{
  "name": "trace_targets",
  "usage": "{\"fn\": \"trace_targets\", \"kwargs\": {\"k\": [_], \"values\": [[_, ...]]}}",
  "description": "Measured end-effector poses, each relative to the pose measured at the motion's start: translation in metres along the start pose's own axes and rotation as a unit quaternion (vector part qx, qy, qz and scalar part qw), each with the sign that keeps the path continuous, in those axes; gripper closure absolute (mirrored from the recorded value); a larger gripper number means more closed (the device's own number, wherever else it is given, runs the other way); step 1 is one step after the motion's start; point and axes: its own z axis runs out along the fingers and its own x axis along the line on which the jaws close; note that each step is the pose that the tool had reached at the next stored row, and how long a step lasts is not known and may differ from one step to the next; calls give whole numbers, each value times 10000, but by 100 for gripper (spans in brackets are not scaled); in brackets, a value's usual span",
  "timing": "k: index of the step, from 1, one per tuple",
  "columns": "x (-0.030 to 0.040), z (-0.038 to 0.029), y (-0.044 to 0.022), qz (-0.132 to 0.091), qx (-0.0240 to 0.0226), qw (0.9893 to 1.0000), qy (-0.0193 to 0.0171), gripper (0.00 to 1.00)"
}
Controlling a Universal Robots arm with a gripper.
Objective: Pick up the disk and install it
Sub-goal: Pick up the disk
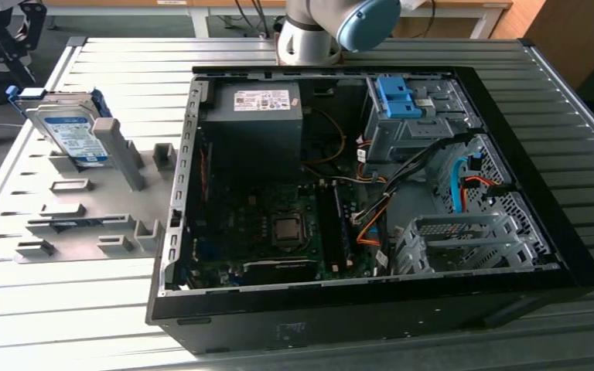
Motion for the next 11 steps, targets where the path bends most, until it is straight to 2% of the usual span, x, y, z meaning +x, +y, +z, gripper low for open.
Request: {"fn": "trace_targets", "kwargs": {"k": [3,6,9,11], "values": [[0,1,0,-135,17,9999,-30,89],[0,2,0,-377,18,9993,-35,89],[0,5,1,-646,12,9979,-30,89],[0,8,0,-834,9,9965,-28,89]]}}
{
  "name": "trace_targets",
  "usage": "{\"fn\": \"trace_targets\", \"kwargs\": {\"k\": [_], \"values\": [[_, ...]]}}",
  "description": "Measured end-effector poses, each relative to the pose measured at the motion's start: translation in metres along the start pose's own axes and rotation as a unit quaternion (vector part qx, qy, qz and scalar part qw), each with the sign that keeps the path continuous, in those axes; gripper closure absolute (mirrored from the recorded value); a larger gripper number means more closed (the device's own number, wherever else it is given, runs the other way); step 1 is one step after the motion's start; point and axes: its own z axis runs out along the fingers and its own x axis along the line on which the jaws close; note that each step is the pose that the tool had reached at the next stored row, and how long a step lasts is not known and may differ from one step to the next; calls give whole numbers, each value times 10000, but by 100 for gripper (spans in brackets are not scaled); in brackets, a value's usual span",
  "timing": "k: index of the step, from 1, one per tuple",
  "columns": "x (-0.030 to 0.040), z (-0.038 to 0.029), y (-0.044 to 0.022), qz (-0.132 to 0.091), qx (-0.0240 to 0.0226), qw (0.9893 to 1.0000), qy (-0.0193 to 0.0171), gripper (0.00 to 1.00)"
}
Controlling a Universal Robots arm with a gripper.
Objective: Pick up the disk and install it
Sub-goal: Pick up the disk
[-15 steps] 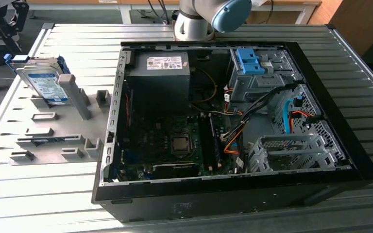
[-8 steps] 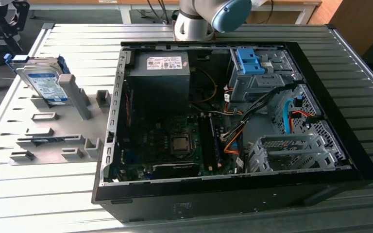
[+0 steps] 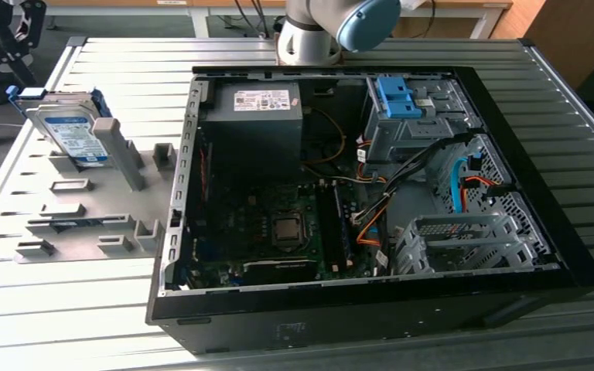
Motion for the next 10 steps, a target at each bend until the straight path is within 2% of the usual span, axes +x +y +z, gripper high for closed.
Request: {"fn": "trace_targets", "kwargs": {"k": [2,5,8,10], "values": [[0,2,0,-180,-4,9998,2,89],[0,5,0,-449,-10,9990,6,89],[0,9,0,-719,-16,9974,9,89],[0,12,0,-909,-20,9959,12,89]]}}
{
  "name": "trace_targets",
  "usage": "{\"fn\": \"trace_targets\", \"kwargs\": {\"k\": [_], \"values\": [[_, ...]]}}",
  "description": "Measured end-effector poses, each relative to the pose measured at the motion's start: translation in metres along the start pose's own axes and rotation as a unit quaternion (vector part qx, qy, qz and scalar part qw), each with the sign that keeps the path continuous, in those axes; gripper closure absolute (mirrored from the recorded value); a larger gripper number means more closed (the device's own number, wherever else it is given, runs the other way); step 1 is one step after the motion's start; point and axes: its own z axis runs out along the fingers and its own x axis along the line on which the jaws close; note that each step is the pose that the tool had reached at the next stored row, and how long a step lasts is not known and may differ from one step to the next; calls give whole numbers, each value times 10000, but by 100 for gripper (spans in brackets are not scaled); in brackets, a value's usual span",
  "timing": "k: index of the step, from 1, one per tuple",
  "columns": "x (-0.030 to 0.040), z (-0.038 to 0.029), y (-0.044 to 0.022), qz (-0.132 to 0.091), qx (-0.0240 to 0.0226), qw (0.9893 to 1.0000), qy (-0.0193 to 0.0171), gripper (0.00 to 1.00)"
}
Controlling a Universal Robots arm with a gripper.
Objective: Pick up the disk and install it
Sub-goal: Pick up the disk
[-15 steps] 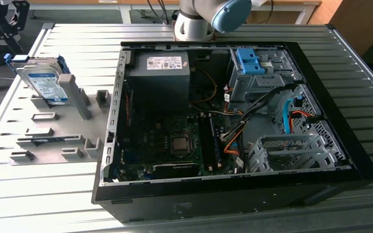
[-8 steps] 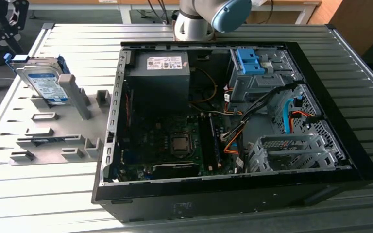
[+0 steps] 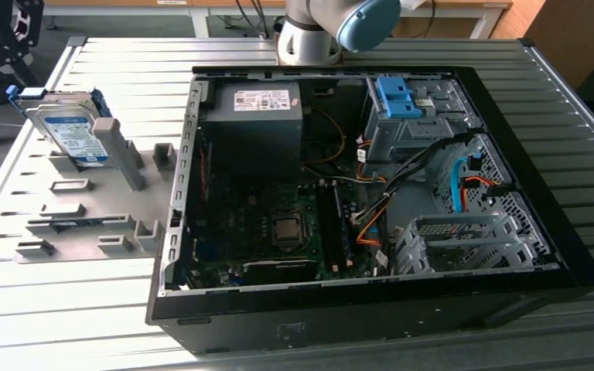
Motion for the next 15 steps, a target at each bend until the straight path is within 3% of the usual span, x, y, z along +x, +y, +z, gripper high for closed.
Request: {"fn": "trace_targets", "kwargs": {"k": [4,8,12,15], "values": [[0,7,0,-359,-8,9994,5,89],[0,16,0,-724,-16,9974,10,89],[1,24,0,-1082,-25,9941,14,89],[1,29,0,-1358,-31,9907,17,89]]}}
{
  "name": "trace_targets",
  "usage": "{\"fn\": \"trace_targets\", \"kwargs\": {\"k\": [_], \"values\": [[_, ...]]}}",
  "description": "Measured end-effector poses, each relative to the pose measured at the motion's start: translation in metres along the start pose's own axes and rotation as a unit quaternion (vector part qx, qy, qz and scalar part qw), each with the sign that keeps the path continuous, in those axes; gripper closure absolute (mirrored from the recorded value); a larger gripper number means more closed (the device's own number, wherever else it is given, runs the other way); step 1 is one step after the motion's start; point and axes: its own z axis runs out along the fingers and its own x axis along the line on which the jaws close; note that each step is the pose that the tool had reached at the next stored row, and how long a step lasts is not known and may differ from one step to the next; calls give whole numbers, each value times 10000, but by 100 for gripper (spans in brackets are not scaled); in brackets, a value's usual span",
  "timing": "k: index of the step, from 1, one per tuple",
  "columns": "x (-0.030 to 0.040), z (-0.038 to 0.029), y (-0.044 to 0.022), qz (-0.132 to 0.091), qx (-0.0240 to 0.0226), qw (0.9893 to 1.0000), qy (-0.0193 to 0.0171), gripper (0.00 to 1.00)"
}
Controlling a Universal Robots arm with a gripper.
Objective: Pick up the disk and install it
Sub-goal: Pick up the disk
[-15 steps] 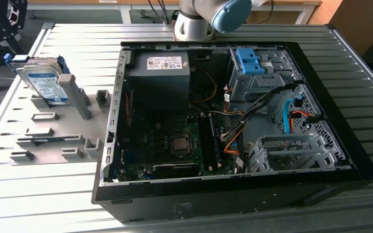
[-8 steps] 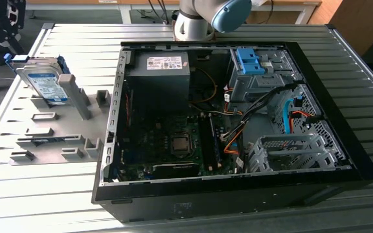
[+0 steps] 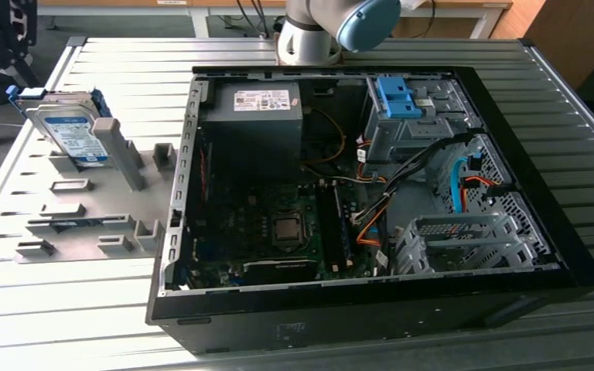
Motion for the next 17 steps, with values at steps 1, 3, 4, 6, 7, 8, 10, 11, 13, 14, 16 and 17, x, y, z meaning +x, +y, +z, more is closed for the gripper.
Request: {"fn": "trace_targets", "kwargs": {"k": [1,3,4,6,7,8,10,11,13,14,16,17], "values": [[0,2,0,-89,-2,10000,1,89],[0,5,0,-269,-7,9996,4,89],[0,8,0,-359,-8,9994,5,89],[0,11,0,-547,-13,9985,7,89],[0,13,0,-637,-15,9980,8,89],[0,15,0,-726,-17,9974,9,89],[0,19,0,-906,-21,9959,12,89],[0,21,0,-995,-23,9950,13,89],[0,24,0,-1145,-26,9934,15,89],[0,25,8,-1158,-26,9933,14,89],[-13,27,29,-1158,-26,9933,15,89],[-26,28,43,-1158,-26,9933,15,89]]}}
